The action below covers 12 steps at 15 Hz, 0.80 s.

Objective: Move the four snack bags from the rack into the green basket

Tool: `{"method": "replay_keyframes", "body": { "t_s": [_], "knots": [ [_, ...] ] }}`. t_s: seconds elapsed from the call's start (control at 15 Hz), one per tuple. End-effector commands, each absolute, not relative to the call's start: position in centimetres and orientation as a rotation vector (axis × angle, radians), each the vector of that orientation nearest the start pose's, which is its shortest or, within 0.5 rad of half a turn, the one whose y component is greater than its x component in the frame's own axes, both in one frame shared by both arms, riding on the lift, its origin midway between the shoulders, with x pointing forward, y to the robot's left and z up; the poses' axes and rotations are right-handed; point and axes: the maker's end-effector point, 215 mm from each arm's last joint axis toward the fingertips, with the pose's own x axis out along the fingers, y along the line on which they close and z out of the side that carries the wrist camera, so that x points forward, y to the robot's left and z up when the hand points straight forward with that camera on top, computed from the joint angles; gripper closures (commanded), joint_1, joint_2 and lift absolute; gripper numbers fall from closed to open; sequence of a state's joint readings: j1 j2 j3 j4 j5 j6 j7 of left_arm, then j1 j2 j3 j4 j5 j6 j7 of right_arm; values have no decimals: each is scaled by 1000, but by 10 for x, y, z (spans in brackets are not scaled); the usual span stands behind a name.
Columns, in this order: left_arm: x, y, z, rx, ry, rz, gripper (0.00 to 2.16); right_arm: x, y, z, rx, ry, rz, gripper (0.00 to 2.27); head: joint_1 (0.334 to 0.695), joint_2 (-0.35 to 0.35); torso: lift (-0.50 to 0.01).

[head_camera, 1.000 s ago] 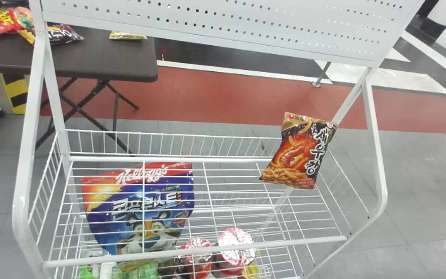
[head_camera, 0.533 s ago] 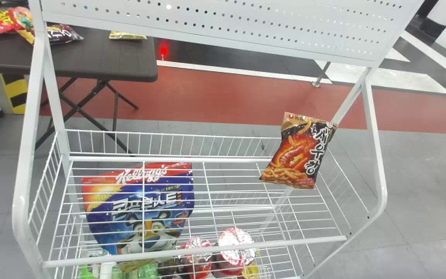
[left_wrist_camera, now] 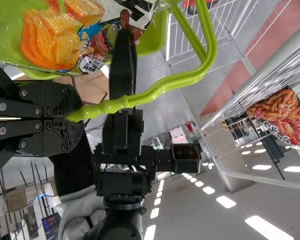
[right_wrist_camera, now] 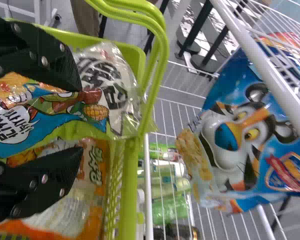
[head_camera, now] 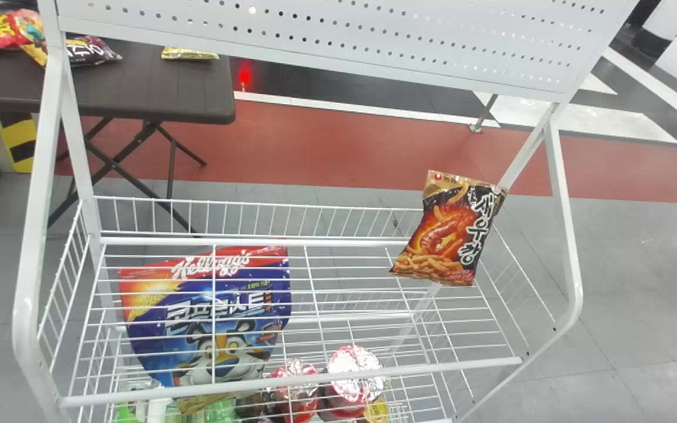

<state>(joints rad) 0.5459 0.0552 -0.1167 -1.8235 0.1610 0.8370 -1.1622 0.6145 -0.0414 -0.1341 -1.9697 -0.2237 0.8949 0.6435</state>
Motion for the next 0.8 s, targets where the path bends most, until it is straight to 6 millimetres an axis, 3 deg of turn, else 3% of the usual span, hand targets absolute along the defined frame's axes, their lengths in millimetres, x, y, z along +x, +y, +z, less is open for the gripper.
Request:
{"method": "replay_keyframes", "body": {
  "t_s": [0.0, 0.2, 0.33, 0.47, 0.53, 0.73],
  "knots": [
    [162, -18, -513, -761, 961, -1190, 2024, 239, -170, -567, 500, 969, 467, 56, 695, -350, 0],
    [163, -19, -513, -758, 961, -1191, 2024, 261, -211, -539, 543, 867, 425, 56, 695, -350, 0],
    [162, -22, -513, -752, 962, -1198, 2024, 292, -237, -507, 497, 754, 389, 56, 695, -350, 0],
    [160, -23, -515, -747, 972, -1198, 2024, 334, -263, -467, 442, 609, 346, 56, 695, -350, 0],
    [160, -23, -515, -747, 972, -1198, 2024, 365, -278, -440, 389, 508, 318, 56, 695, -350, 0],
    [160, -23, -515, -745, 971, -1198, 2024, 441, -316, -393, 247, 304, 189, 60, 695, -350, 0]
  ]
}}
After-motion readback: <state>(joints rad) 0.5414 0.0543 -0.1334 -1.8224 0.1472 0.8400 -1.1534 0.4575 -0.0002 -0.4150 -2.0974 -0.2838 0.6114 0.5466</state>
